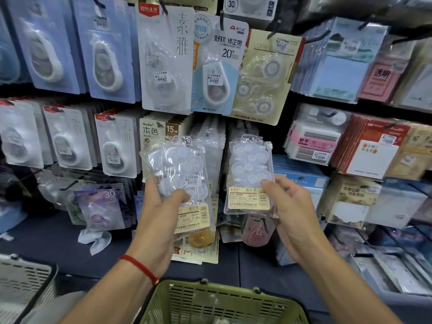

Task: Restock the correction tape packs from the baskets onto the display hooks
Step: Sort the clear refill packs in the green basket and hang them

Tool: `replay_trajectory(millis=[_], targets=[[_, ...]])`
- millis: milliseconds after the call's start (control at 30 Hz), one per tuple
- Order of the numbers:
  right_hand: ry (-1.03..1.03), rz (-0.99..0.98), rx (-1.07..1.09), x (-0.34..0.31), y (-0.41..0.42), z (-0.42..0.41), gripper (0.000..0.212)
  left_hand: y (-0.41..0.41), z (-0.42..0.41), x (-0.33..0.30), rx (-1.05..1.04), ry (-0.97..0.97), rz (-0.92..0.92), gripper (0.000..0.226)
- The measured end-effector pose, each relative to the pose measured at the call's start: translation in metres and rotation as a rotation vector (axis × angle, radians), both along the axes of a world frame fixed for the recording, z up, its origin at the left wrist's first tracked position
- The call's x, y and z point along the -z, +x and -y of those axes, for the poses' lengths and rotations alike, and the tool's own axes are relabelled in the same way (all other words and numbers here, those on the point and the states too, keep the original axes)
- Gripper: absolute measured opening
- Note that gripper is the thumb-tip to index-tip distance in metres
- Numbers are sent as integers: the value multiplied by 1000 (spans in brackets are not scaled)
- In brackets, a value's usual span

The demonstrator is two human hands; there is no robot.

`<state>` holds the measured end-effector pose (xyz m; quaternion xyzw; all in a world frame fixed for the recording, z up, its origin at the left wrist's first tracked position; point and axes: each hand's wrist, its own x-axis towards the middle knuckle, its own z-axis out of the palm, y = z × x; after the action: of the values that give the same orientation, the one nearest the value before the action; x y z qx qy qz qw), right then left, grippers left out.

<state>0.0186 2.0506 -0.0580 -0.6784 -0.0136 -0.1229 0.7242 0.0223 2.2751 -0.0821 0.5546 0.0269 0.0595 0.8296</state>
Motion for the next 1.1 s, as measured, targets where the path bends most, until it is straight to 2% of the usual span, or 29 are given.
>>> replay_trajectory(millis=[267,300,367,400,433,500,567,600,700,833,967,1100], targets=[[-86,-8,40,2,-1,2,17,-4,-1,-2,18,5,15,34],[-196,-22,77,3,0,4,22,-4,0,-2,16,7,15,36],[-551,-7,231,8,0,7,34,-5,1,-4,18,21,16,47],[-656,30,291,10,-2,7,34,-5,1,-4,37,29,23,52],[-666,55,290,12,-2,6,27,-7,2,-4,77,33,36,55],[-571,24,96,17,-5,-2,12,-11,6,-3,203,31,50,61],[-516,-30,-133,23,-9,-12,19,-16,12,-2,284,41,61,72],[-487,-38,-176,26,-10,-17,21,-18,16,-2,279,51,75,73],[-314,-24,-99,30,-8,-21,24,-16,20,-1,199,41,67,63],[-179,-8,79,19,-1,-14,42,-11,11,-2,171,-15,-5,46],[-110,-20,93,7,2,-8,32,-11,8,-3,167,-20,-11,45],[-18,-55,51,3,3,-6,31,-14,9,-7,167,3,1,45]])
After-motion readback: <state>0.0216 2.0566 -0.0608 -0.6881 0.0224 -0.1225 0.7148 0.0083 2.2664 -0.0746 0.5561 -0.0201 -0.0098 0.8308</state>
